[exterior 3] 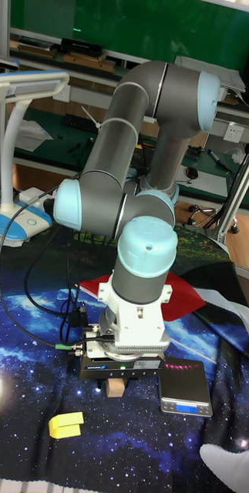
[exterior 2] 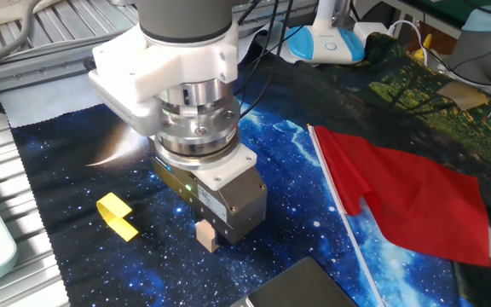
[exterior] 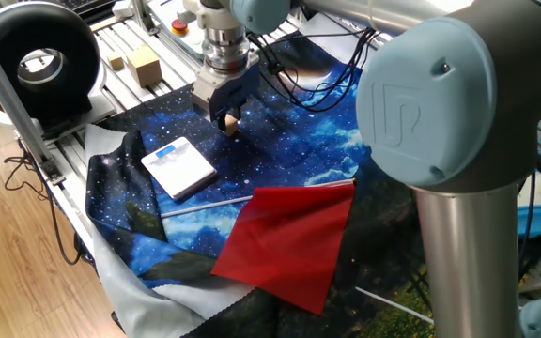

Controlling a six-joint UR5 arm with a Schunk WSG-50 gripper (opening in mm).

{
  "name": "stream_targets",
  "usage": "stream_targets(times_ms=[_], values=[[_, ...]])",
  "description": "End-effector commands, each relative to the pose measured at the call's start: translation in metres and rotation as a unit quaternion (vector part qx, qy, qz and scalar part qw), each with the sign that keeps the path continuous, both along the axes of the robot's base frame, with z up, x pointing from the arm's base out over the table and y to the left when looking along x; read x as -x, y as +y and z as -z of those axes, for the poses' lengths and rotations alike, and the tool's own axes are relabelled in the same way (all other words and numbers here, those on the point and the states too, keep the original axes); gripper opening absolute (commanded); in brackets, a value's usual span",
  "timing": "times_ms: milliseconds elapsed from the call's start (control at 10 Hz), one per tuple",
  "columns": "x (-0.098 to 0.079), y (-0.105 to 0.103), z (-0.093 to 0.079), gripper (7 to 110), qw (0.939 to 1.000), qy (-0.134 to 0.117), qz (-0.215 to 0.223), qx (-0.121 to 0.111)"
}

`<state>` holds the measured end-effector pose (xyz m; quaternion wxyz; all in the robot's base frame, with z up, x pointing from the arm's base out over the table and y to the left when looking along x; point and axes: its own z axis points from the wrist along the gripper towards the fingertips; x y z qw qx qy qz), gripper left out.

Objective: Remove the object from the scale

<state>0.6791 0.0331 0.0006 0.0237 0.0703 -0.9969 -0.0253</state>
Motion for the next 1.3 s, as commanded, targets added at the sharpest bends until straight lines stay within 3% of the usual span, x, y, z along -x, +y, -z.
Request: stream_targets(times_ms=[0, 300, 500, 800, 1100, 1200], values=[[0.003, 0.013, -0.008, 44, 0.9997, 0.004, 0.01, -0.023], [0.01, 0.019, -0.018, 44, 0.9994, 0.021, 0.025, -0.015], [0.019, 0.007, -0.029, 44, 0.9997, 0.012, 0.006, 0.022], [0.023, 0.009, -0.049, 44, 0.9983, -0.004, -0.006, 0.057], [0.033, 0.024, -0.066, 44, 0.998, -0.018, 0.025, 0.056], [0.032, 0.029, -0.071, 22, 0.9969, -0.031, 0.039, 0.061]])
